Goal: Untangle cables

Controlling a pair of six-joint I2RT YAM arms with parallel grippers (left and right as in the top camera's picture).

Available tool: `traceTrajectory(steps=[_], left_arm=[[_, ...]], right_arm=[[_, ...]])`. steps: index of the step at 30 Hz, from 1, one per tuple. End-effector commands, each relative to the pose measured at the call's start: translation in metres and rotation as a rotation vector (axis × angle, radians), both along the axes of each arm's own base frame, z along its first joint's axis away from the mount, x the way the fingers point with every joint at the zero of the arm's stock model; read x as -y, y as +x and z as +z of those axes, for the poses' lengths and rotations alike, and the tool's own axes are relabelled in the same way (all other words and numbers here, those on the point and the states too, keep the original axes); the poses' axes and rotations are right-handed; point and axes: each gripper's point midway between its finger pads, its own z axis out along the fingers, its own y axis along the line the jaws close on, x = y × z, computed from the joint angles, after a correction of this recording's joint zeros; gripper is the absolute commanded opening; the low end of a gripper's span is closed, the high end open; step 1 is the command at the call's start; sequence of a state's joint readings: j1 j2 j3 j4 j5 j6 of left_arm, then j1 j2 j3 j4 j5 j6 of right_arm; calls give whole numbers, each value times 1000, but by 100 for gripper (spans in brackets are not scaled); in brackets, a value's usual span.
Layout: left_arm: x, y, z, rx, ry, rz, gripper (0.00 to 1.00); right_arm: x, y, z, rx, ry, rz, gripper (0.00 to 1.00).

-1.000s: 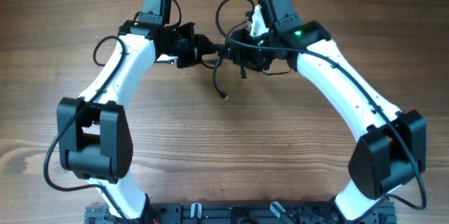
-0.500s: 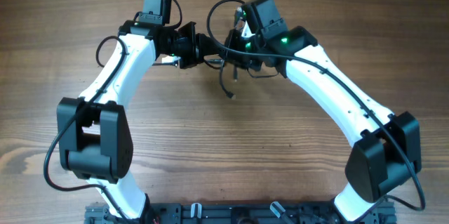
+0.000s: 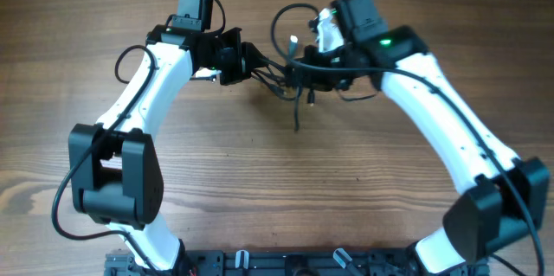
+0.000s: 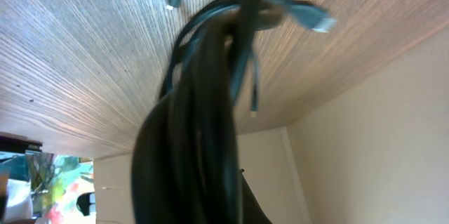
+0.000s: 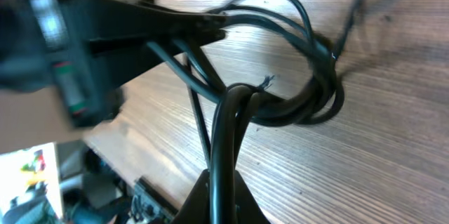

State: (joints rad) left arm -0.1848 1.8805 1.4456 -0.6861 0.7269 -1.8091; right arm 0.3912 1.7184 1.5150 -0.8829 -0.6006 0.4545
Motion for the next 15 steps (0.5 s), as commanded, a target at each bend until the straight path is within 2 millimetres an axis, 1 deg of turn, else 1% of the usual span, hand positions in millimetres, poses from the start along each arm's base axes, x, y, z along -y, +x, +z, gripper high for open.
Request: traceTrajectory(steps=[1, 3, 4, 6, 7, 9, 11, 13, 15], left_arm=[[-32, 22, 2, 136, 150, 33, 4], [-39, 25, -2, 227, 230, -42, 4], [-43, 27, -4, 280, 278, -89, 4], [-50, 30, -7, 380, 365, -195, 4], [-54, 31, -9, 470, 430, -305, 4], [-54, 31, -10, 578, 480, -450, 4], [-55, 27, -12, 695, 534, -635, 4], [-55, 22, -14, 773, 567, -780, 4], [-56, 19, -16, 804, 577, -842, 4]], right_arm=[[25, -8, 76, 133, 226, 69, 4], [49, 0, 99, 167, 298, 17, 4], [59, 4, 104, 170, 318, -14, 4], [74, 12, 108, 169, 335, -64, 4], [85, 18, 108, 172, 333, -98, 4], [97, 24, 108, 175, 326, -141, 4], [112, 37, 101, 197, 257, -216, 4], [140, 54, 81, 221, 83, -351, 4], [174, 62, 60, 221, -117, -496, 4]])
